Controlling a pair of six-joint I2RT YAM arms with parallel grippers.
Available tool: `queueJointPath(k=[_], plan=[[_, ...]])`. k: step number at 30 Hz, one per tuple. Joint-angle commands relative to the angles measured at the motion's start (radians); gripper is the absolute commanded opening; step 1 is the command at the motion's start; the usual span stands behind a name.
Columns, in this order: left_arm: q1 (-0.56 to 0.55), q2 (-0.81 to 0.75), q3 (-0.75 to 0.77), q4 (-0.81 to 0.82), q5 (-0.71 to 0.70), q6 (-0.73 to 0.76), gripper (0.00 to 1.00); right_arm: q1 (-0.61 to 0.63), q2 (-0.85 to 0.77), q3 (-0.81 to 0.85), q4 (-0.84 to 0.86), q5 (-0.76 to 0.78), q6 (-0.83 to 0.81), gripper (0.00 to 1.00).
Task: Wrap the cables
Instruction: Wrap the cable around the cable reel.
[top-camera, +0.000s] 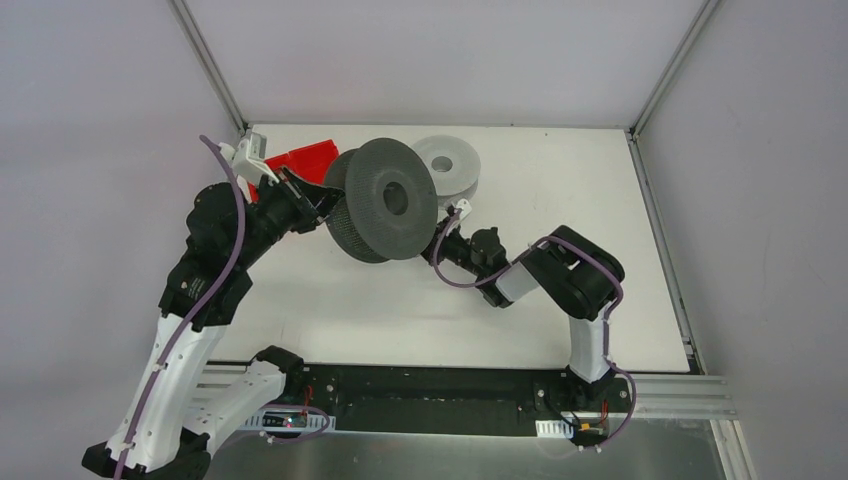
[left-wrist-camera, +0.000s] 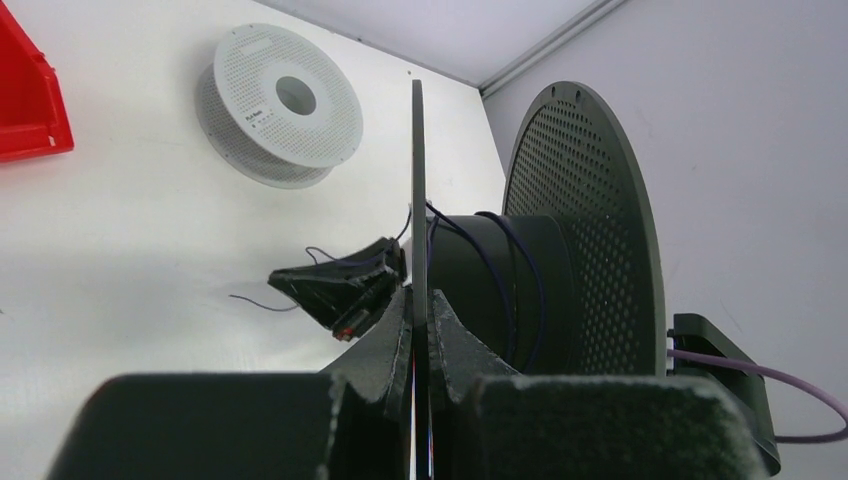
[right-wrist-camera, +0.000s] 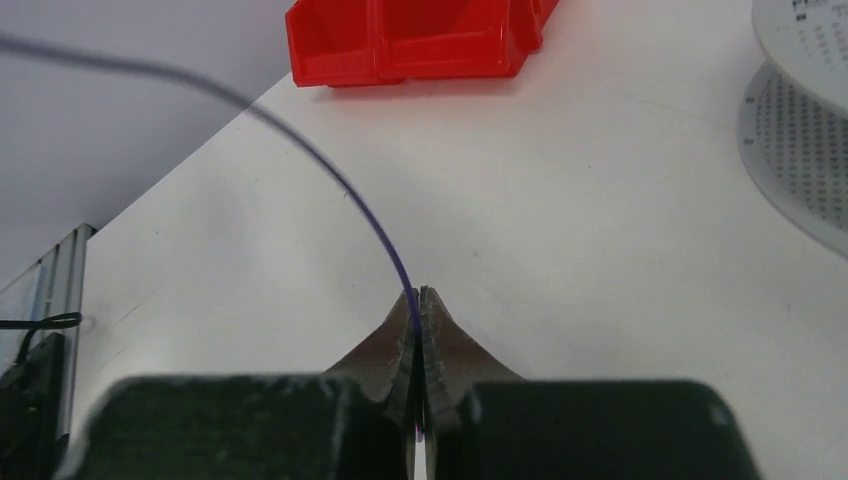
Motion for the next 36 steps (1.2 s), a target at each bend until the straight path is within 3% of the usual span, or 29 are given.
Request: queueJointPath(k=[1, 4, 7, 12, 17, 20, 27, 36], plan=[[0.007, -0.017, 0.055, 0.130, -0.067, 0.004, 0.00, 0.013, -0.051, -0.087, 0.149, -0.016, 0.137, 0.00], [0.007, 0.015, 0.060, 0.146, -0.083, 0.060, 0.00, 0.105, -0.168, -0.172, 0.089, 0.054, 0.067, 0.00], [0.007, 0.050, 0.040, 0.145, -0.125, 0.157, 0.00, 0.213, -0.362, -0.173, -0.223, 0.139, -0.077, 0.00], [-0.026, 0.107, 0.000, 0.141, -0.196, 0.318, 0.00, 0.322, -0.633, 0.045, -0.908, 0.238, -0.257, 0.00], [-0.089, 0.159, -0.038, 0.123, -0.294, 0.493, 0.00, 0.373, -0.739, 0.241, -1.226, 0.276, -0.332, 0.00], [-0.122, 0.178, -0.069, 0.103, -0.232, 0.595, 0.00, 0.374, -0.722, 0.396, -1.389, 0.321, -0.406, 0.00], [-0.144, 0.197, -0.091, -0.023, -0.047, 0.711, 0.00, 0.297, -0.660, 0.588, -1.575, 0.304, -0.523, 0.00], [-0.142, 0.235, -0.051, -0.172, 0.179, 0.819, 0.00, 0.120, -0.575, 0.627, -1.639, 0.113, -0.536, 0.01]])
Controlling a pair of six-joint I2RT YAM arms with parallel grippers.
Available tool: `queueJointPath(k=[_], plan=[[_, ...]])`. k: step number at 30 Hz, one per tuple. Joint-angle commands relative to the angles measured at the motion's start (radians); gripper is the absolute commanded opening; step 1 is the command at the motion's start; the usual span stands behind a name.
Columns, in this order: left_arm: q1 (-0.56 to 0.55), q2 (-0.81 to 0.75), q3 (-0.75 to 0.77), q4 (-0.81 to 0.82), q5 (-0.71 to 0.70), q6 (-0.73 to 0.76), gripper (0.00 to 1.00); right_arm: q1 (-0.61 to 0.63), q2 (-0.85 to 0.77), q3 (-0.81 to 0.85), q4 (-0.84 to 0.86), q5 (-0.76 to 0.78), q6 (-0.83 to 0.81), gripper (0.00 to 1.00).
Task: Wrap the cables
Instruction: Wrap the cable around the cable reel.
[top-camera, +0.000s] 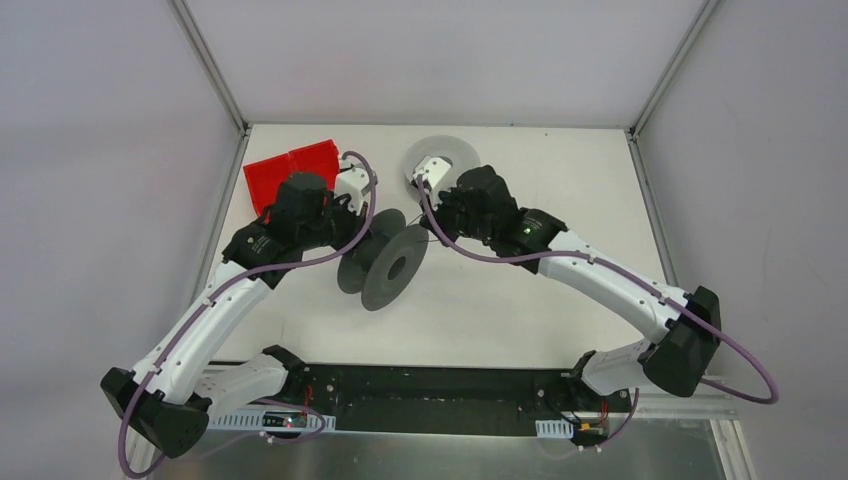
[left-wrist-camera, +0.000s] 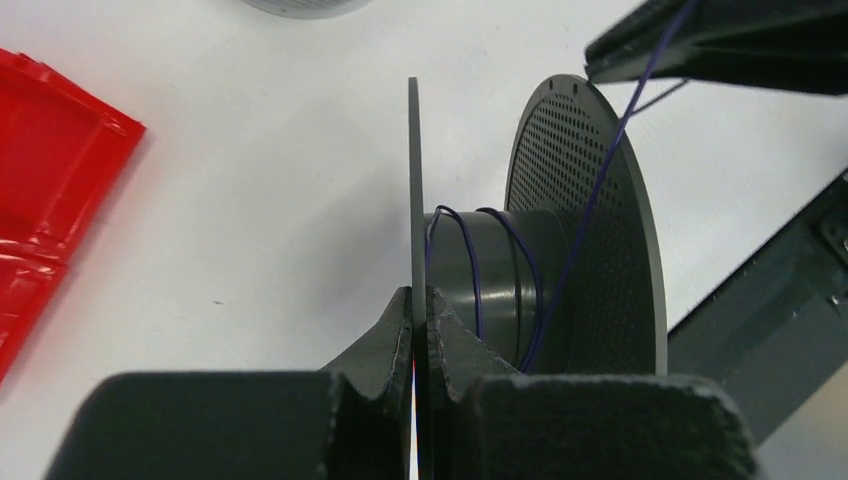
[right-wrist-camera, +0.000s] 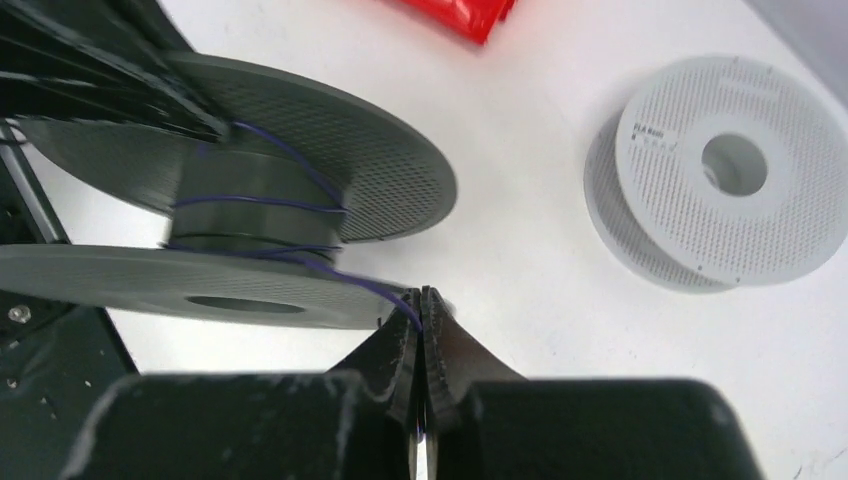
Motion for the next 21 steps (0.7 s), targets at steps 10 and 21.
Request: queueJointPath(k=[10, 21], plan=[[0.034, 0.007, 0.094, -0.127, 0.272, 0.039, 0.00, -0.134, -0.007, -0.046, -0.041, -0.276, -0.003, 0.12], [0.141, 0.046, 0.133, -0.104, 0.481, -0.003, 0.00, -0.169, -0.137, -0.306, 0.219, -0.398, 0.159, 0.00]])
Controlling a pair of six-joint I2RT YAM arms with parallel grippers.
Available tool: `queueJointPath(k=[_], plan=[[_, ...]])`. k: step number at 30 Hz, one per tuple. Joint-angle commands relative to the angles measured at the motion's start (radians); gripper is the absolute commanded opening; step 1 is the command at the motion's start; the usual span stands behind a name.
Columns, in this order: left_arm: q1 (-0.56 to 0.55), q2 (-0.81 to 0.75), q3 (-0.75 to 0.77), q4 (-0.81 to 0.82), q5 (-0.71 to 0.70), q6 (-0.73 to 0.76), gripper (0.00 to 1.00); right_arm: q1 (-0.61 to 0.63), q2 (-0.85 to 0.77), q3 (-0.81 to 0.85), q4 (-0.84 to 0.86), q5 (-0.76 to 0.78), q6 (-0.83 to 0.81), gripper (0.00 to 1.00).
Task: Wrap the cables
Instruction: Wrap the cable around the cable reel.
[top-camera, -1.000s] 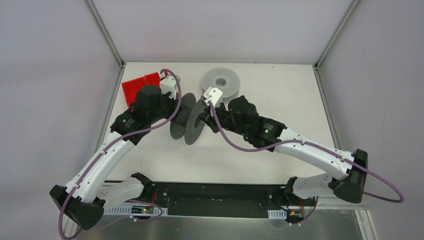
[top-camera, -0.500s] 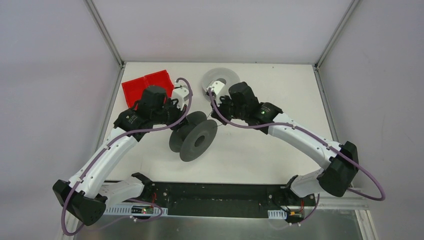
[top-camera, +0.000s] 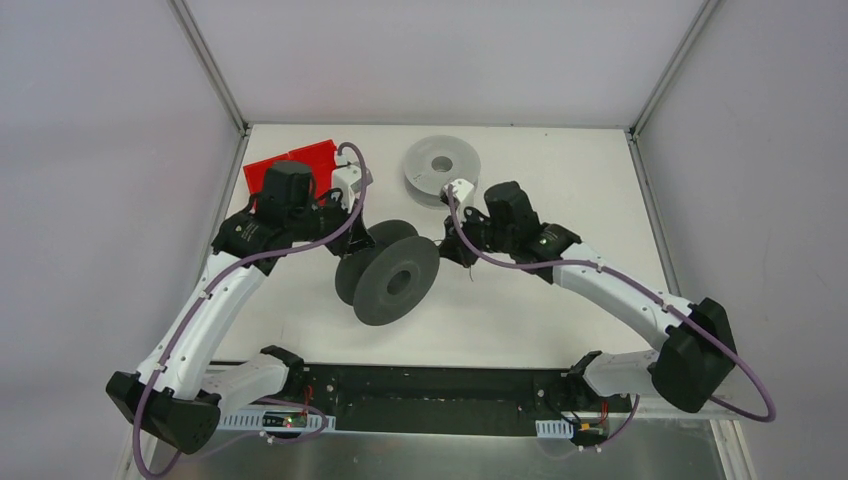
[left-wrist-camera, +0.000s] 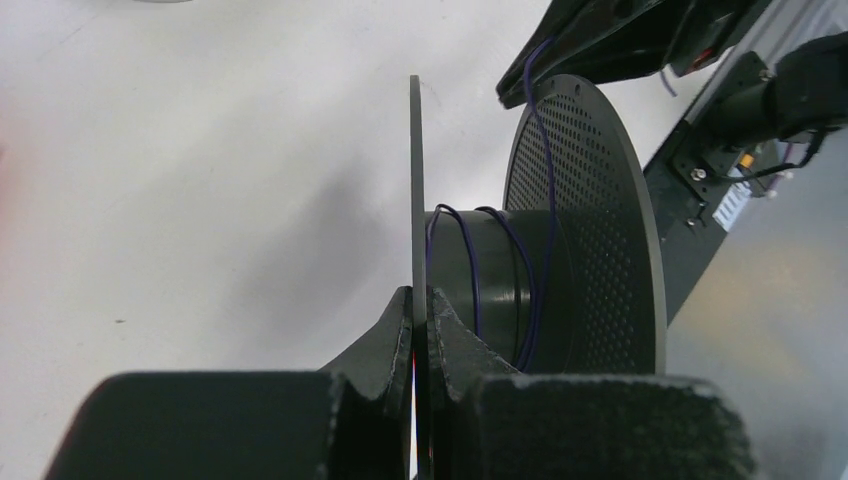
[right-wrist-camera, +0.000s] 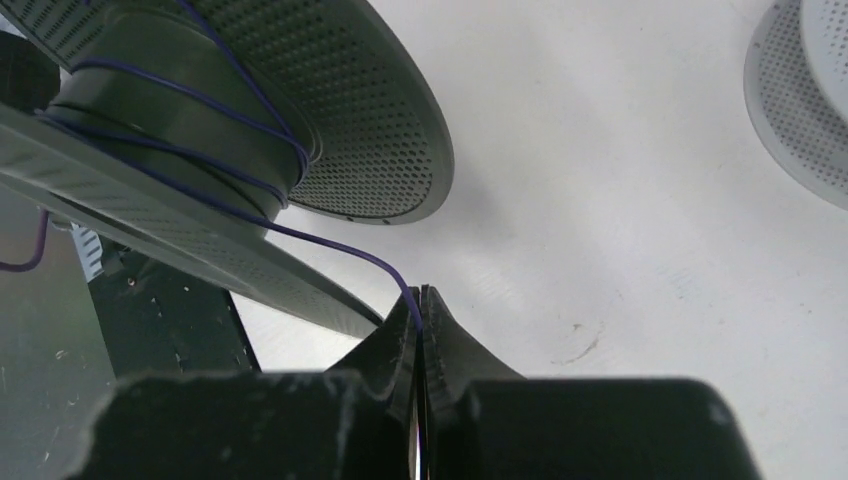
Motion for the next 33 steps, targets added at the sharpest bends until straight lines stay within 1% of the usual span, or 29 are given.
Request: queueJointPath(k=[1, 4, 8, 10, 12, 15, 17, 20, 22, 24, 27, 30, 33], plan=[[0.036, 0.008, 0.054, 0.053, 0.175, -0.059, 0.00, -0.002, -0.104, -0.138, 0.275, -0.043, 0.083, 0.00], [0.077, 0.004, 0.030, 0.124, 0.273, -0.133, 0.00, -0.002, -0.154, -0.275, 0.490, -0.011, 0.104, 0.06], [0.090, 0.002, 0.021, 0.175, 0.290, -0.181, 0.00, -0.002, -0.177, -0.331, 0.575, 0.014, 0.108, 0.08], [0.096, 0.007, 0.022, 0.202, 0.305, -0.219, 0.00, -0.002, -0.185, -0.360, 0.642, -0.016, 0.133, 0.09], [0.100, 0.009, 0.018, 0.242, 0.304, -0.265, 0.00, -0.001, -0.192, -0.396, 0.723, -0.031, 0.165, 0.08], [0.107, 0.003, -0.005, 0.321, 0.288, -0.347, 0.00, -0.002, -0.213, -0.435, 0.807, -0.009, 0.236, 0.05], [0.110, -0.007, -0.035, 0.401, 0.288, -0.423, 0.00, -0.001, -0.227, -0.467, 0.876, 0.013, 0.281, 0.04], [0.114, -0.023, -0.079, 0.522, 0.269, -0.547, 0.00, 0.001, -0.230, -0.531, 1.035, 0.019, 0.360, 0.04], [0.115, -0.031, -0.105, 0.596, 0.247, -0.631, 0.00, 0.002, -0.227, -0.547, 1.094, 0.044, 0.399, 0.05], [0.117, -0.036, -0.129, 0.654, 0.222, -0.691, 0.00, 0.001, -0.229, -0.553, 1.118, 0.086, 0.423, 0.07], [0.118, -0.041, -0.154, 0.710, 0.191, -0.742, 0.00, 0.001, -0.234, -0.545, 1.099, 0.113, 0.430, 0.08], [0.129, -0.046, -0.183, 0.742, 0.174, -0.763, 0.00, 0.002, -0.238, -0.551, 1.081, 0.125, 0.436, 0.12], [0.153, -0.040, -0.203, 0.771, 0.194, -0.777, 0.00, 0.000, -0.249, -0.567, 1.076, 0.153, 0.434, 0.17]])
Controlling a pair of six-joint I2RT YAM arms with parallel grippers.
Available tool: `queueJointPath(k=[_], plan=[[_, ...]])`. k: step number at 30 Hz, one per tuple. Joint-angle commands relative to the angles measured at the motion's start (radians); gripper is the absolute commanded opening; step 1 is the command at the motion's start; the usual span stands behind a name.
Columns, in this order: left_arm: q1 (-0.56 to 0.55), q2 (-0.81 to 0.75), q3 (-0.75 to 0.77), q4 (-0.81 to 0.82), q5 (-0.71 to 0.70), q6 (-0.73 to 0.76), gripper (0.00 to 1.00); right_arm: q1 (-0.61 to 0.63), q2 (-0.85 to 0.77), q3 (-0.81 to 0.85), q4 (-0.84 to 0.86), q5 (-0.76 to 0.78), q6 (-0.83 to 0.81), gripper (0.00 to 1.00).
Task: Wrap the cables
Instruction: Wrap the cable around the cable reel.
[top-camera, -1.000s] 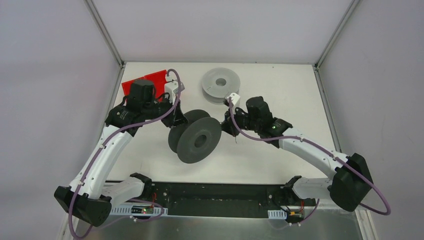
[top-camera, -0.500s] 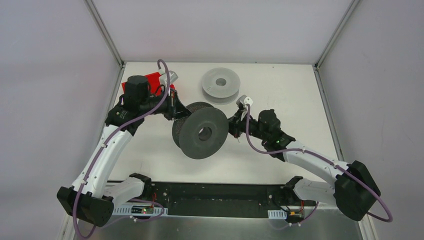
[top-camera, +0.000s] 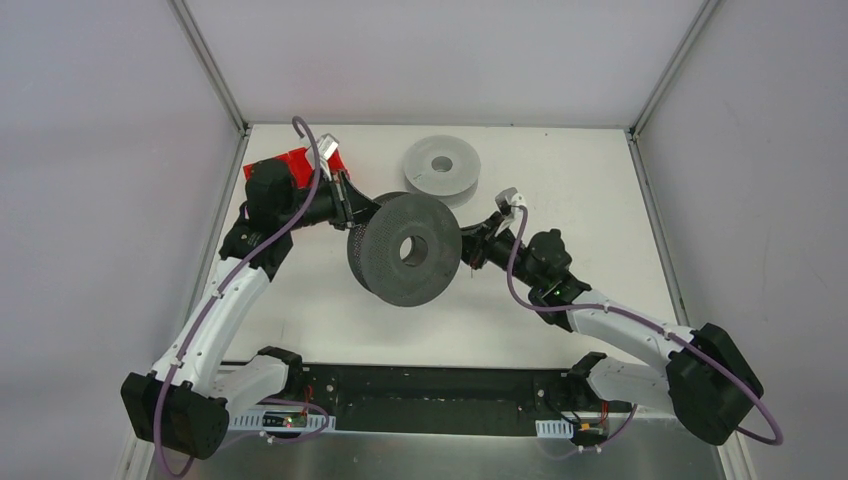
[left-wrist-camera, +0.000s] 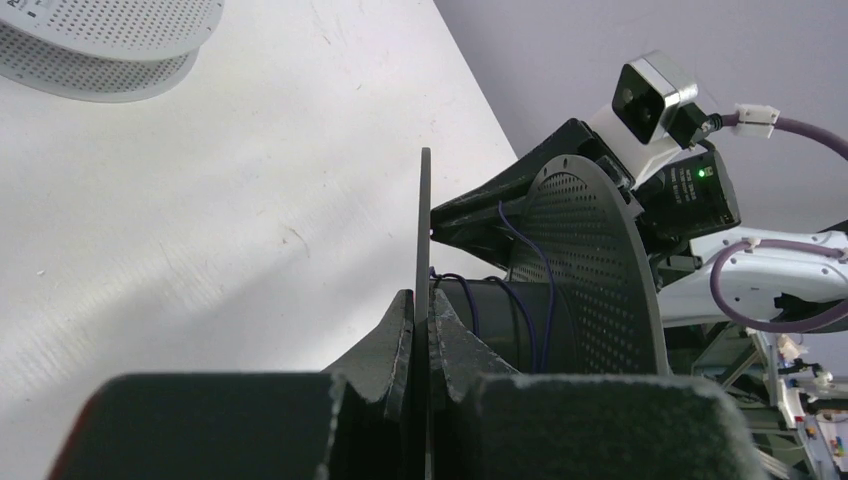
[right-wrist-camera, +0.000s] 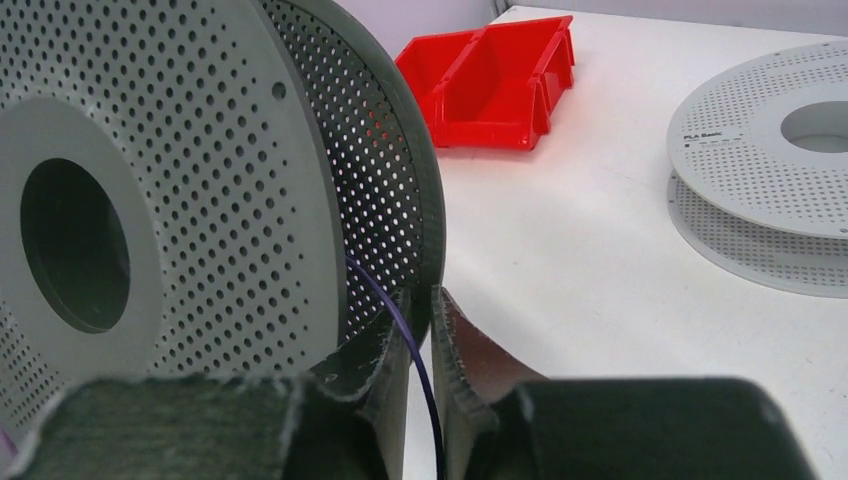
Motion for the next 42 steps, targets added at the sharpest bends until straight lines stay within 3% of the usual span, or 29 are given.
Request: queueJointPath(k=[1, 4, 7, 9, 13, 18, 28, 33, 37, 42], plan=[[0.034, -0.016, -0.021, 0.204, -0.012, -0.130, 0.00, 0.014, -0.043, -0.006, 0.086, 0.006, 0.025, 0.19], [0.058, -0.011, -0.057, 0.290, 0.016, -0.196, 0.00, 0.014, -0.051, -0.006, 0.064, 0.000, 0.014, 0.19], [0.070, -0.004, -0.055, 0.310, 0.038, -0.211, 0.00, 0.013, -0.057, -0.011, 0.059, -0.006, 0.003, 0.05], [0.075, -0.002, -0.054, 0.306, 0.038, -0.210, 0.00, 0.013, -0.052, -0.007, 0.059, -0.001, 0.019, 0.03], [0.087, -0.015, -0.070, 0.321, 0.017, -0.223, 0.00, 0.015, -0.033, -0.001, 0.069, 0.008, 0.066, 0.12], [0.095, -0.017, -0.127, 0.428, -0.018, -0.311, 0.00, 0.016, -0.014, -0.024, 0.163, 0.071, 0.140, 0.04], [0.097, -0.006, -0.225, 0.587, -0.115, -0.401, 0.00, 0.051, 0.040, -0.059, 0.327, 0.224, 0.289, 0.13], [0.098, 0.010, -0.242, 0.624, -0.126, -0.421, 0.00, 0.051, 0.038, -0.025, 0.227, 0.233, 0.286, 0.06], [0.100, 0.018, -0.259, 0.639, -0.176, -0.449, 0.00, 0.051, 0.027, -0.017, 0.201, 0.244, 0.299, 0.12], [0.100, 0.044, -0.299, 0.756, -0.213, -0.560, 0.00, 0.056, 0.003, 0.028, 0.071, 0.298, 0.367, 0.12]])
